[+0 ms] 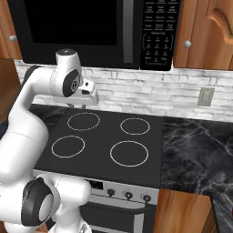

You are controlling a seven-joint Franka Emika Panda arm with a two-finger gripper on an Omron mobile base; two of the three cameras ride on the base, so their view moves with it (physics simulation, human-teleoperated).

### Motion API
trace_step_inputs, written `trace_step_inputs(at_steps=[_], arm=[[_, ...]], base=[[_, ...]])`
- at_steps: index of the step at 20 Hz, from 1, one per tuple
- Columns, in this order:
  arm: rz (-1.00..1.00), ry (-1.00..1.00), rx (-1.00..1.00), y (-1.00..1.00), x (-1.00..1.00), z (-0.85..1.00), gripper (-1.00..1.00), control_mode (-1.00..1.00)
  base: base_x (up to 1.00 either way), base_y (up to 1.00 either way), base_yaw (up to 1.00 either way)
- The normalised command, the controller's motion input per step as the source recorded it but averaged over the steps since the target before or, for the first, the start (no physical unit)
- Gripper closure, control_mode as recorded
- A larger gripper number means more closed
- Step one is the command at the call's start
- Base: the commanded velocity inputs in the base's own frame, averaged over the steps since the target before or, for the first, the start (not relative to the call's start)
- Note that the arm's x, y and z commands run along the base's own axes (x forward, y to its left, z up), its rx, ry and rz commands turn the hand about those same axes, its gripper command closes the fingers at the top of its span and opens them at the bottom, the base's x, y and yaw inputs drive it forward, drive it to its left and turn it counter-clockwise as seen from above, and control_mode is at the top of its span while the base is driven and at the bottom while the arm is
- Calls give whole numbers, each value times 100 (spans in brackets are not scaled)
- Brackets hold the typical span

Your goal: Place the pan on the front right burner on the stove. Then place the tomato and the onion in the pan and turn on the front right burner.

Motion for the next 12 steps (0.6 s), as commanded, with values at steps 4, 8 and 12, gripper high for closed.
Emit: trace_step_inputs(at_steps=[4, 8, 12], arm=[[0, 0, 0, 0, 0, 0, -100, 100], [0, 0, 0, 0, 0, 0, -100, 100], [0, 0, 0, 0, 0, 0, -100, 100]], base=[[0, 0, 0], [-5, 0, -10], [0, 0, -31]])
